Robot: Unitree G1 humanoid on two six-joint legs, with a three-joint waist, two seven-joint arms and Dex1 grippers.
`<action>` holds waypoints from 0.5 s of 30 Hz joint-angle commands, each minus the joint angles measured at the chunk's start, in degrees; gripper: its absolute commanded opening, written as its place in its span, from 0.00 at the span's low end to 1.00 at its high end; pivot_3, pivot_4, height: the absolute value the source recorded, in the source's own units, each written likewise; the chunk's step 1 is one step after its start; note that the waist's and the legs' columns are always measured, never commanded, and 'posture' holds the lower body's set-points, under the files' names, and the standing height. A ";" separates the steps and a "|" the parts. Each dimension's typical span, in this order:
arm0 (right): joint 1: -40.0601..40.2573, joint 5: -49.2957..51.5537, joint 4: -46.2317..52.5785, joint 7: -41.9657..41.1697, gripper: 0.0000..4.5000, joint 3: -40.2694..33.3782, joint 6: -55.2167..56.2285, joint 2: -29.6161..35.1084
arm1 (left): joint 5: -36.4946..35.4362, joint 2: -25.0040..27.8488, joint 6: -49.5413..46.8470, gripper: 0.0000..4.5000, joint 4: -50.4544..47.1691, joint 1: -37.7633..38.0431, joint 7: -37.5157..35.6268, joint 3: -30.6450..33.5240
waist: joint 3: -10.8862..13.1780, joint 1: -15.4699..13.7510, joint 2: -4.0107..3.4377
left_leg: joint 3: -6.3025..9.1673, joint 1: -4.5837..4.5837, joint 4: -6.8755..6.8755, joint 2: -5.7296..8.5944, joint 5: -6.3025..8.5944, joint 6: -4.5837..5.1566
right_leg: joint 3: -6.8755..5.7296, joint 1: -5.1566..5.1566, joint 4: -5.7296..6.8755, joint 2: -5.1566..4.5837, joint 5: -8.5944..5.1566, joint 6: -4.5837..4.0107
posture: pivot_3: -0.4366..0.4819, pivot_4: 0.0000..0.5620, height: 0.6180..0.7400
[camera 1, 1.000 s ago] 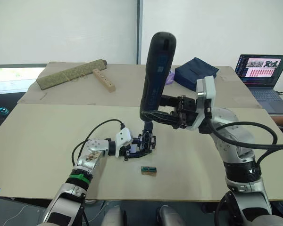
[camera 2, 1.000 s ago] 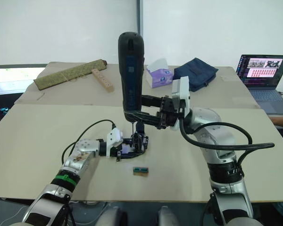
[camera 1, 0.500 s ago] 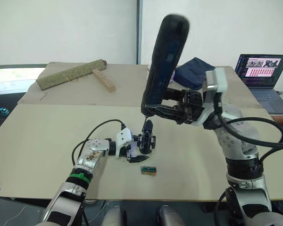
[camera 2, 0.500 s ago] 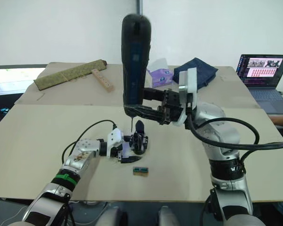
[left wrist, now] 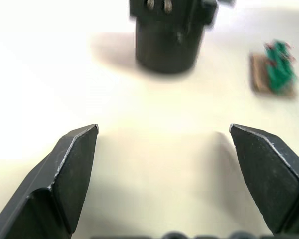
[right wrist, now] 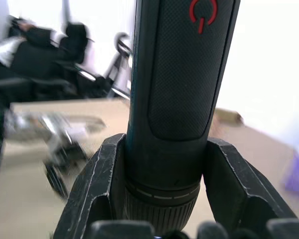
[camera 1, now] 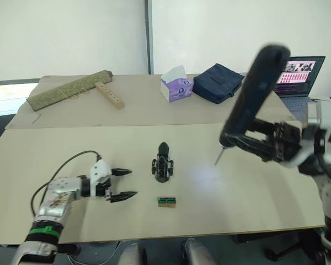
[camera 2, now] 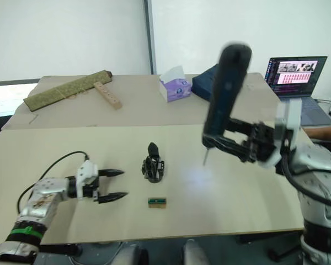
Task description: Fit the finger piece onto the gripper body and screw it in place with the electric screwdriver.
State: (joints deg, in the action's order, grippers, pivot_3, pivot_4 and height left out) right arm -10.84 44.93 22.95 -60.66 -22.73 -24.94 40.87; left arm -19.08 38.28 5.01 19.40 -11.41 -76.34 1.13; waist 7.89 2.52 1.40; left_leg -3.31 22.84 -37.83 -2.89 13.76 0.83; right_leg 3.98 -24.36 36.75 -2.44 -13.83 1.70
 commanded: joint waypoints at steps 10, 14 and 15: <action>5.72 1.98 7.90 3.87 0.41 0.61 5.63 -4.15 | -6.54 2.87 0.21 0.99 -12.94 6.97 -6.88 2.86 | 0.35 -0.08 0.24 | -0.15 0.00 -0.05 0.01 -0.07 -0.04 | 0.13 0.02 -0.09 -0.16 0.03 0.24 | 0.48 0.27 1.00; 2.92 5.72 13.24 3.37 0.41 7.08 4.72 -6.14 | -5.39 0.57 -4.90 0.99 -20.56 6.83 -1.29 -0.66 | 0.50 -0.14 0.19 | -0.12 0.05 -0.05 0.02 -0.07 -0.04 | 0.14 -0.01 -0.05 -0.06 0.05 0.16 | 0.48 0.27 1.00; 2.07 5.87 13.97 3.94 0.41 9.73 4.38 -7.26 | -4.67 0.11 -5.28 0.99 -21.77 6.19 -1.56 -2.59 | 0.55 -0.28 0.29 | -0.11 0.07 -0.05 0.02 -0.07 -0.04 | 0.10 0.00 -0.06 -0.01 0.05 0.16 | 0.48 0.27 1.00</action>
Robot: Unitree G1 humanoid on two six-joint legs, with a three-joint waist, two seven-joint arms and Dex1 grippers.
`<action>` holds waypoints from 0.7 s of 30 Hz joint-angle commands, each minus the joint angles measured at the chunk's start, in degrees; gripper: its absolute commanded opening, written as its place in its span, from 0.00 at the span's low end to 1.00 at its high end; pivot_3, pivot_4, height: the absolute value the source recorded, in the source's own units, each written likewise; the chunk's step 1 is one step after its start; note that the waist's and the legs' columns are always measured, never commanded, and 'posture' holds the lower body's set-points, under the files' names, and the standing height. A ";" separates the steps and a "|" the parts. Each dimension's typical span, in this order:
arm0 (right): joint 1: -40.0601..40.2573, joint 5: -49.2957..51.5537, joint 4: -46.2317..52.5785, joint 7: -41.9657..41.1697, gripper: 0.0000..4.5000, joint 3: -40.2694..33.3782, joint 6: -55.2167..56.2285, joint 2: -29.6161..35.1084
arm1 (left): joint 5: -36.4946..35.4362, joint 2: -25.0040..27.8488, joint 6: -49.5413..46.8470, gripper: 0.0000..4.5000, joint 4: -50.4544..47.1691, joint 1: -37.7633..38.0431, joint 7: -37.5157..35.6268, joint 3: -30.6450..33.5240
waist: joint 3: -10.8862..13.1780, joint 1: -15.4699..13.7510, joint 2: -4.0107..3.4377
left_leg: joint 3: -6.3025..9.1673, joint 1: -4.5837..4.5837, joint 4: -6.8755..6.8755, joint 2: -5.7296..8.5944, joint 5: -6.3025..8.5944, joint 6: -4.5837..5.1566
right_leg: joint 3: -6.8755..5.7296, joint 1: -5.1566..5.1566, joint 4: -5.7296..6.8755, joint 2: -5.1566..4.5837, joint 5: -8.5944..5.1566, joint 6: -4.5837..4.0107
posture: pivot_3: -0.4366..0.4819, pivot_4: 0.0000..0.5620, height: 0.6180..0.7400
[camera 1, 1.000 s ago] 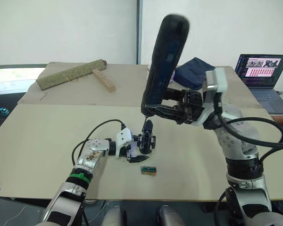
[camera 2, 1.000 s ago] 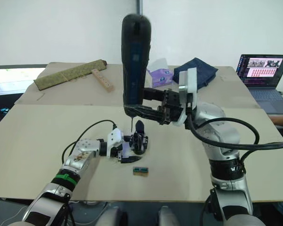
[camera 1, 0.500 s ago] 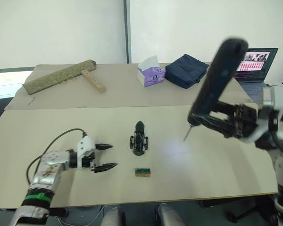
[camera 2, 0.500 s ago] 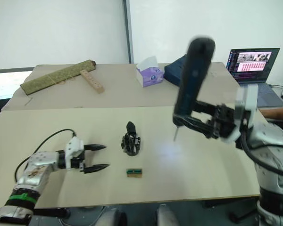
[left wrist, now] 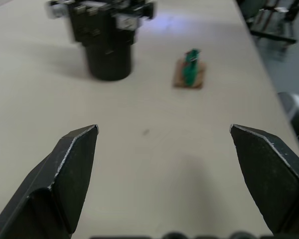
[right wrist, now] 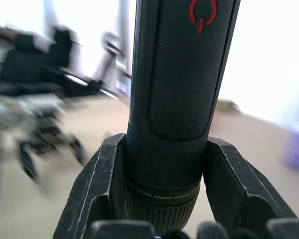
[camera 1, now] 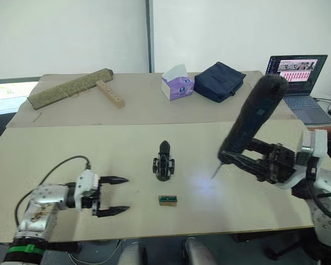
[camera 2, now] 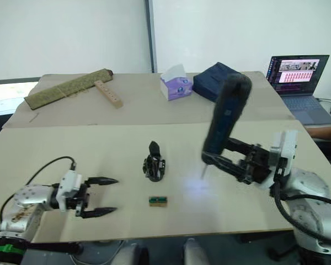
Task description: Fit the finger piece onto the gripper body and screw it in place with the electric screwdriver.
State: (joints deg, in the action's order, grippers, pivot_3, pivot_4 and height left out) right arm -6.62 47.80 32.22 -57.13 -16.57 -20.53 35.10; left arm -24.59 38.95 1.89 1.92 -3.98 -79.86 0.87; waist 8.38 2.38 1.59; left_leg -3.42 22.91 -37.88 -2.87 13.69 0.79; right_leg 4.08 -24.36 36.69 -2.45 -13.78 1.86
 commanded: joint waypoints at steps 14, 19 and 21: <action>-9.06 -8.39 -3.65 -9.89 0.41 20.97 8.96 -7.77 | 13.60 -9.81 1.90 0.99 1.40 -8.05 8.88 -16.05 | 0.15 -1.53 0.32 | 0.00 0.13 -0.24 0.09 -0.01 0.01 | -0.09 0.02 0.00 0.02 0.03 0.02 | 0.48 0.27 1.00; -9.60 -10.53 -6.65 -11.11 0.41 22.58 10.88 -8.70 | 14.53 -10.86 1.90 0.99 2.76 -7.57 9.31 -18.01 | 0.15 -1.59 0.32 | -0.01 0.01 -0.24 0.10 -0.01 0.01 | -0.08 0.11 0.03 0.01 0.03 0.01 | 0.48 0.27 1.00; -9.99 -11.22 -7.86 -11.41 0.41 22.85 11.57 -9.09 | 14.93 -10.92 2.19 0.99 3.38 -7.77 9.09 -18.52 | 0.15 -1.71 0.31 | -0.01 0.00 -0.29 0.10 -0.01 0.01 | -0.07 0.13 0.04 0.00 0.03 0.02 | 0.48 0.27 1.00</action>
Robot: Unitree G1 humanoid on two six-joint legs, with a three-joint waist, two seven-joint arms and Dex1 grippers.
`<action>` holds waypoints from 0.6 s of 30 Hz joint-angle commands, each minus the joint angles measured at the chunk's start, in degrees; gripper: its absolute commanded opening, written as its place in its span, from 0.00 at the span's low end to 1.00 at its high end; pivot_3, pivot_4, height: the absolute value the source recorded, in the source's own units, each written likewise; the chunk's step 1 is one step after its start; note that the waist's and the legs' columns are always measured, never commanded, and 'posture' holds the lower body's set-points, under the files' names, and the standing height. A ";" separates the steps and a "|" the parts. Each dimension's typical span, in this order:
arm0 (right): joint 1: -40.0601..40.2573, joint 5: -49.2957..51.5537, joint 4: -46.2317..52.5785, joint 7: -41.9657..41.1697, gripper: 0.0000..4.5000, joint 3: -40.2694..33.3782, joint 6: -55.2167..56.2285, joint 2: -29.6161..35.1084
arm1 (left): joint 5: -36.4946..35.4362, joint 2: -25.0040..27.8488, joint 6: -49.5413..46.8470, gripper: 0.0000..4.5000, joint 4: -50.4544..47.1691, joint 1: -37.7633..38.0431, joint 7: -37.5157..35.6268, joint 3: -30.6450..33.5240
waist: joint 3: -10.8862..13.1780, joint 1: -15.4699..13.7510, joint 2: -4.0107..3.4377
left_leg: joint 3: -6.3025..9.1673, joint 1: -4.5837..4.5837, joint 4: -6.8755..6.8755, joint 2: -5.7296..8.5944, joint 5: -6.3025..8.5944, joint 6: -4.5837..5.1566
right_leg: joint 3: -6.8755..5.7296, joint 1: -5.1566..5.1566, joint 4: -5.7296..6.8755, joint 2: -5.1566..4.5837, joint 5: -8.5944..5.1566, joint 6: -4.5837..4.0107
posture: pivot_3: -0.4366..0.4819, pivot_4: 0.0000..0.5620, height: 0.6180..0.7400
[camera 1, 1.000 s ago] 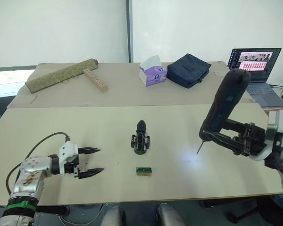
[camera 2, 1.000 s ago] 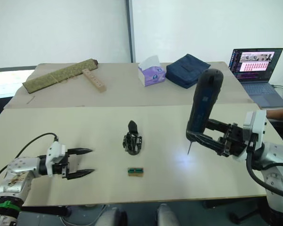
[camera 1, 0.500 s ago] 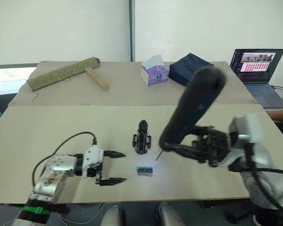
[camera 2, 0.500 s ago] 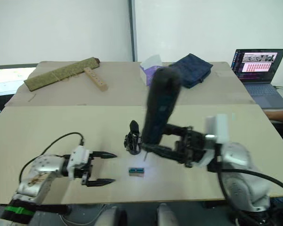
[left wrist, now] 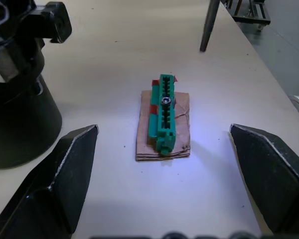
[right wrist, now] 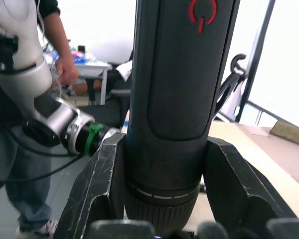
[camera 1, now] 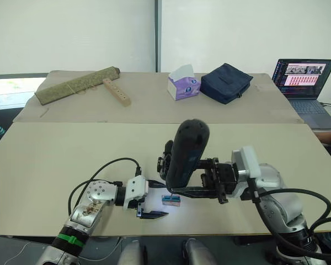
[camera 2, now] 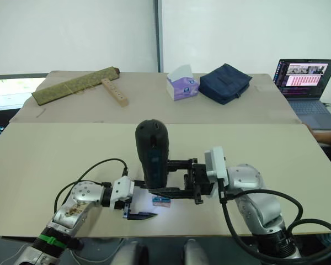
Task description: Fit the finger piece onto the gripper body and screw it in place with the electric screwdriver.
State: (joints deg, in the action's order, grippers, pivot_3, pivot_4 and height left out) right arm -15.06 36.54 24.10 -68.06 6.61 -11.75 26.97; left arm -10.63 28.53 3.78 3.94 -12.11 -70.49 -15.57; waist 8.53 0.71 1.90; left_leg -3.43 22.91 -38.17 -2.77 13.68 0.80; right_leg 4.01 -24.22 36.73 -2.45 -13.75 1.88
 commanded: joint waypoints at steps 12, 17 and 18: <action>-3.08 -2.35 -2.54 -1.60 0.41 0.29 4.42 -1.27 | 1.96 -1.52 1.38 0.99 3.88 -0.10 0.45 -3.27 | -0.04 -0.53 -0.06 | -0.01 0.00 -0.19 0.03 0.00 0.00 | 0.00 0.08 0.02 -0.04 0.05 0.04 | 0.48 0.27 1.00; -3.26 -3.05 -2.98 -1.67 0.41 0.47 4.64 -1.35 | 2.35 -1.65 1.87 0.99 4.75 -0.12 0.78 -3.53 | -0.08 -0.63 -0.14 | -0.01 -0.01 -0.20 0.03 0.00 0.00 | 0.01 0.09 0.03 -0.04 0.05 0.05 | 0.48 0.27 1.00; -3.25 -3.19 -3.08 -1.68 0.41 0.49 4.69 -1.33 | 2.40 -1.70 1.90 0.99 4.88 -0.10 0.88 -3.58 | -0.09 -0.66 -0.15 | -0.02 -0.01 -0.20 0.03 0.00 0.00 | 0.01 0.10 0.03 -0.04 0.05 0.05 | 0.48 0.27 1.00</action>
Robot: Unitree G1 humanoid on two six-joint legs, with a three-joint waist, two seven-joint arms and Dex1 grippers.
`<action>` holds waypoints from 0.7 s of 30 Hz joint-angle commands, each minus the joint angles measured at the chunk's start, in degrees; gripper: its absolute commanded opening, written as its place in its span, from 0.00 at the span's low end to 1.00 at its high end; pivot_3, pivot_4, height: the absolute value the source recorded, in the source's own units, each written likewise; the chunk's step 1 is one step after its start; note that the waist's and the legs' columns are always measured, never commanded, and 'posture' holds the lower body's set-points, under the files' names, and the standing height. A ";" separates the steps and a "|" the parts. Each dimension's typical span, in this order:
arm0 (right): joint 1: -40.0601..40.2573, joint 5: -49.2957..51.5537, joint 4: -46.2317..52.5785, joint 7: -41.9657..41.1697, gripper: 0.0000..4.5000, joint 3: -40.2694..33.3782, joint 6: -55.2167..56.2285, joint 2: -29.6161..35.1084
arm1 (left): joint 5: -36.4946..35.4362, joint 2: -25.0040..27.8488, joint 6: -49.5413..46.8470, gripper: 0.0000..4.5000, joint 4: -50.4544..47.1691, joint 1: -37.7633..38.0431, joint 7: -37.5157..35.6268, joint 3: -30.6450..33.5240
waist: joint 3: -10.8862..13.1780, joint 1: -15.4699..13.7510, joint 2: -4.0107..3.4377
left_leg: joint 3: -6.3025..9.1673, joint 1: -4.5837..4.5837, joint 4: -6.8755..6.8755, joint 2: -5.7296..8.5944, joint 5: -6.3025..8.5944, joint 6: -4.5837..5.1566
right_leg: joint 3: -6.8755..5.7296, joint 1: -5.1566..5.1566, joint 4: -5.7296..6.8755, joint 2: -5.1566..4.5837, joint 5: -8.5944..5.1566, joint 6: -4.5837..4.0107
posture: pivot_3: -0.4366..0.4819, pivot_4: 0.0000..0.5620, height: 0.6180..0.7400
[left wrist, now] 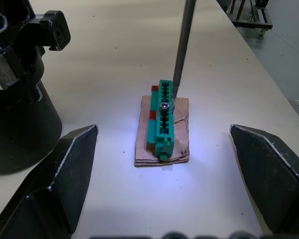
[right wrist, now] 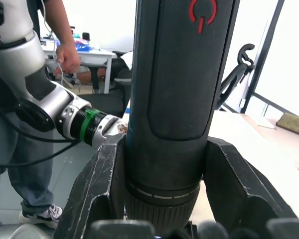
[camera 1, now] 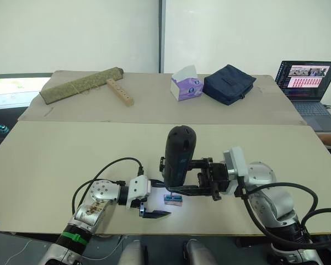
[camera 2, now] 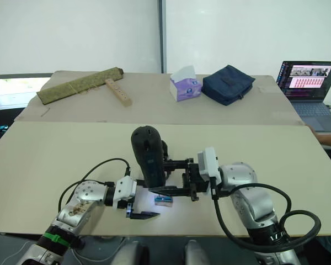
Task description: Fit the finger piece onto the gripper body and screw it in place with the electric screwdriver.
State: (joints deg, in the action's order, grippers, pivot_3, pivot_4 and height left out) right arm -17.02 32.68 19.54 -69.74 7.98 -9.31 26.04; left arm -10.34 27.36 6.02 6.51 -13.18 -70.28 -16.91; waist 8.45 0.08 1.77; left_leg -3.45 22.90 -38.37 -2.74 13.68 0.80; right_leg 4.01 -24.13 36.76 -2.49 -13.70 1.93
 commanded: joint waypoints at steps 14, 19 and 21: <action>-1.30 0.71 1.13 0.14 0.41 -1.43 1.99 0.26 | 2.03 -0.86 -1.26 0.99 2.32 1.10 1.22 -2.53 | -0.07 -0.40 -0.10 | 0.00 -0.01 -0.02 0.01 0.00 0.00 | 0.00 0.03 0.00 0.00 0.00 0.01 | 0.48 0.27 1.00; -1.05 0.61 0.98 0.24 0.41 -1.52 2.04 0.56 | 2.00 -0.83 -1.56 0.99 2.18 0.94 1.20 -2.65 | -0.08 -0.46 -0.11 | 0.00 -0.01 -0.03 0.01 0.00 0.00 | 0.00 0.03 0.00 0.00 0.00 0.01 | 0.48 0.27 1.00; -1.03 0.64 0.96 0.37 0.41 -1.63 1.97 0.64 | 1.97 -0.79 -1.76 0.99 2.01 0.93 1.19 -2.68 | -0.08 -0.47 -0.11 | -0.01 -0.01 -0.03 0.01 0.00 0.00 | 0.00 0.03 0.00 0.00 0.00 0.01 | 0.48 0.27 1.00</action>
State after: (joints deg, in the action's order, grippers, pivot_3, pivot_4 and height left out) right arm -17.04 32.63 19.06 -69.70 8.04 -9.17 26.57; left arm -10.34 26.88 5.71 6.74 -13.30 -69.50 -17.14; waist 8.37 -0.40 1.65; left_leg -3.45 22.90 -38.40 -2.73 13.68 0.80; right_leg 4.01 -24.10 36.76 -2.49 -13.69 1.94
